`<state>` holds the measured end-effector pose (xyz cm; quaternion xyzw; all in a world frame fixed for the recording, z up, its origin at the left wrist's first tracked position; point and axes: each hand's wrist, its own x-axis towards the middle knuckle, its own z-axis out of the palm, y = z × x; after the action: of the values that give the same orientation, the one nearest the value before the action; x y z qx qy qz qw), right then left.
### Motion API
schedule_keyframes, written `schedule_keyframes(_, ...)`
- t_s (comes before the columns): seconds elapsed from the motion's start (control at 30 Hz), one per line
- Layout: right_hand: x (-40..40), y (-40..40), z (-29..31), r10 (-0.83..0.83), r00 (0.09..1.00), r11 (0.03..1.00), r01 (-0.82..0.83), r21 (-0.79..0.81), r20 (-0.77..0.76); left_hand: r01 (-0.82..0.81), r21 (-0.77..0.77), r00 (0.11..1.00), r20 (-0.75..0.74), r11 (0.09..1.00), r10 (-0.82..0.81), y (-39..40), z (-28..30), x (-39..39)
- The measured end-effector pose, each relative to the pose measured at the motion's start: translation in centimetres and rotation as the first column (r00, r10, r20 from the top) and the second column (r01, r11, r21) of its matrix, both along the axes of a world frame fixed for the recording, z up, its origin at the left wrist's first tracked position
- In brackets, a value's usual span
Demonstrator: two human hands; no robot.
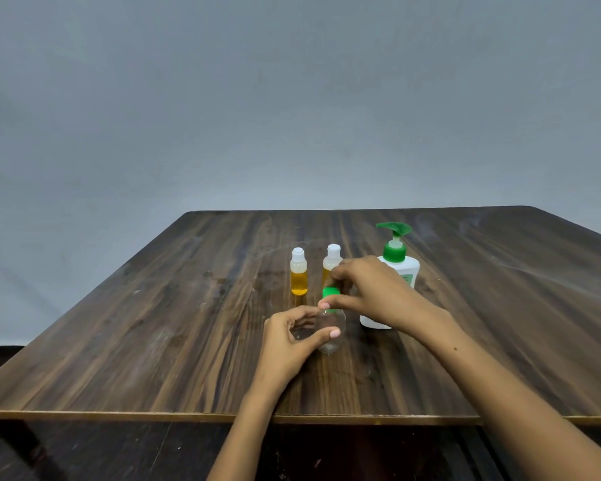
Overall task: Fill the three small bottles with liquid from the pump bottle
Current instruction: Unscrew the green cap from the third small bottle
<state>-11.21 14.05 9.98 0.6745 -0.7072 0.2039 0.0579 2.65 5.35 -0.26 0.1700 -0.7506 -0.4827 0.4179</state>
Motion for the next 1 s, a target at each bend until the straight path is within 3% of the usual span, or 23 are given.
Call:
schedule_keyframes(0.17,-0.7,0.5,1.3,0.152,0.974,0.977,-0.175,0.126,0.17,0.014,0.012,1.0,-0.002,1.0,-0.014,0.1,0.1,0.0)
schedule_keyframes(0.23,-0.4,0.5,1.1,0.084,0.995,0.991,-0.089,0.099,0.055,0.007,0.006,1.0,-0.001,1.0,-0.007,0.1,0.1,0.1)
schedule_keyframes(0.3,0.2,0.3,1.0,-0.018,0.984,0.998,0.029,0.061,-0.18,0.003,0.006,1.0,-0.002,1.0,-0.003,0.1,0.0,0.1)
schedule_keyframes(0.33,0.3,0.1,0.8,-0.005,0.979,0.999,0.013,0.039,-0.202,0.005,0.007,1.0,0.0,1.0,-0.005,0.1,0.0,0.0)
schedule_keyframes(0.43,-0.4,0.3,1.2,0.099,0.994,0.988,-0.103,0.115,0.043,0.009,0.021,1.0,0.008,1.0,-0.009,0.0,0.0,0.0)
schedule_keyframes(0.5,-0.5,0.6,1.5,0.129,0.984,0.979,-0.146,0.141,0.123,0.011,0.021,1.0,0.006,1.0,-0.011,0.0,0.0,0.0)
schedule_keyframes(0.53,-0.3,0.7,1.5,0.116,0.988,0.985,-0.128,0.116,0.098,0.012,0.018,1.0,0.006,1.0,-0.012,0.0,0.0,0.0)
schedule_keyframes(0.63,0.4,0.2,0.9,0.006,0.983,0.999,0.004,0.053,-0.185,0.01,0.009,1.0,0.0,1.0,-0.01,0.0,0.0,0.0)
schedule_keyframes(0.67,0.4,0.0,0.8,0.013,0.982,0.998,-0.002,0.057,-0.191,0.008,0.013,1.0,-0.004,1.0,-0.008,0.1,0.0,0.0)
schedule_keyframes(0.8,-0.2,0.3,1.4,0.126,0.99,0.983,-0.133,0.13,0.059,0.001,0.023,1.0,-0.011,1.0,-0.001,0.2,0.1,-0.1)
schedule_keyframes(0.93,0.5,0.0,1.2,-0.02,0.97,0.993,0.048,0.108,-0.241,-0.009,0.003,1.0,0.003,1.0,0.009,0.0,0.0,0.0)
schedule_keyframes(1.0,0.8,-0.3,1.1,-0.034,0.958,0.994,0.063,0.094,-0.285,-0.012,0.005,1.0,0.002,1.0,0.012,0.2,0.1,0.1)
